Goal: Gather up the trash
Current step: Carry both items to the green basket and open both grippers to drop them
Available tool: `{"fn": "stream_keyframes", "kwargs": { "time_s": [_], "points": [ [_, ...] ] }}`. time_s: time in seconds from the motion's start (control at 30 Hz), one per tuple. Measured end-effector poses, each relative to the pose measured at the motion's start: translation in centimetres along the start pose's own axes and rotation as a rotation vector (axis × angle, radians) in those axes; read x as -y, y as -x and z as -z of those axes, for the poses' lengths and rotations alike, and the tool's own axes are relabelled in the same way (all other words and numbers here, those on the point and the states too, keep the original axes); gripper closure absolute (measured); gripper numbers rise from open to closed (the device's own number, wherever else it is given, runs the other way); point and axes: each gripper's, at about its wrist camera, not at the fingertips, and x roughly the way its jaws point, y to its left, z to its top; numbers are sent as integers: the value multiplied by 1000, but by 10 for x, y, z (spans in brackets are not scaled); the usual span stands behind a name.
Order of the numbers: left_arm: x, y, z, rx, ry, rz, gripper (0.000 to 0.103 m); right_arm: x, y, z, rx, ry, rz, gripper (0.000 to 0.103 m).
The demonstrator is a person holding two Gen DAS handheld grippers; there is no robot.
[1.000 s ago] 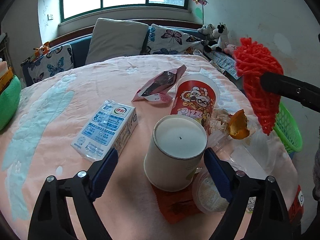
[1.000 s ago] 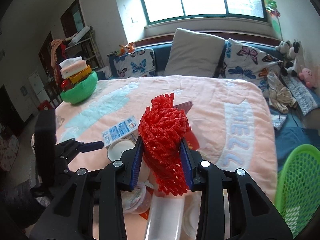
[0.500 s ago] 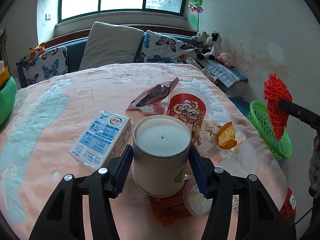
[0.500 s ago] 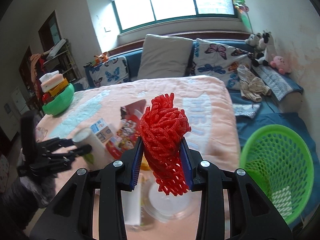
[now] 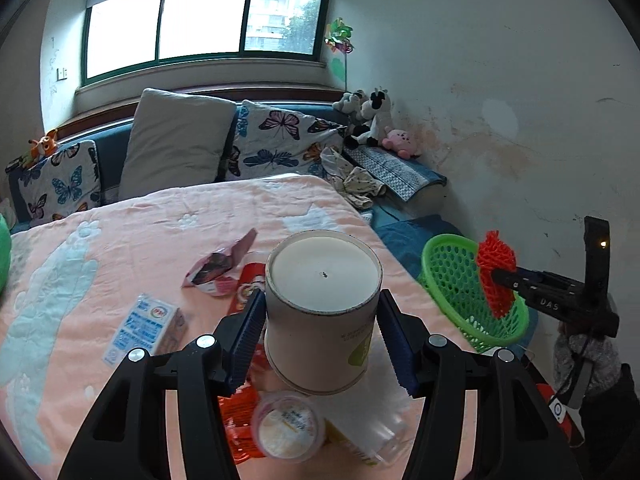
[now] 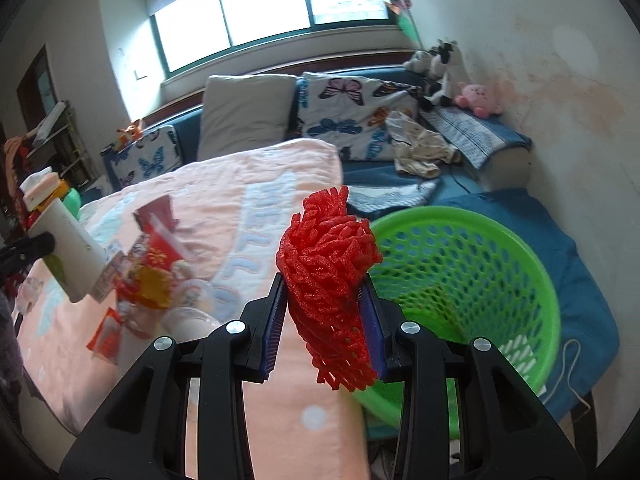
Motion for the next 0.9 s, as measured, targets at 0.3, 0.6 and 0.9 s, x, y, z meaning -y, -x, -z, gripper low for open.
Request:
{"fn": "stream_keyframes", "kwargs": {
  "time_s": [0.3,0.6,0.9],
  "points": [
    [81,-53,-24,-44,-60,110,48,57,-15,14,-45,-74,55,56],
    [140,-107,-36,-106,-93,196,48,80,-11,24,-50,-98,75,39],
    [171,-156,-35,-159,-71,255,47,90,6,37,-27,-113,106,36]
  ]
}}
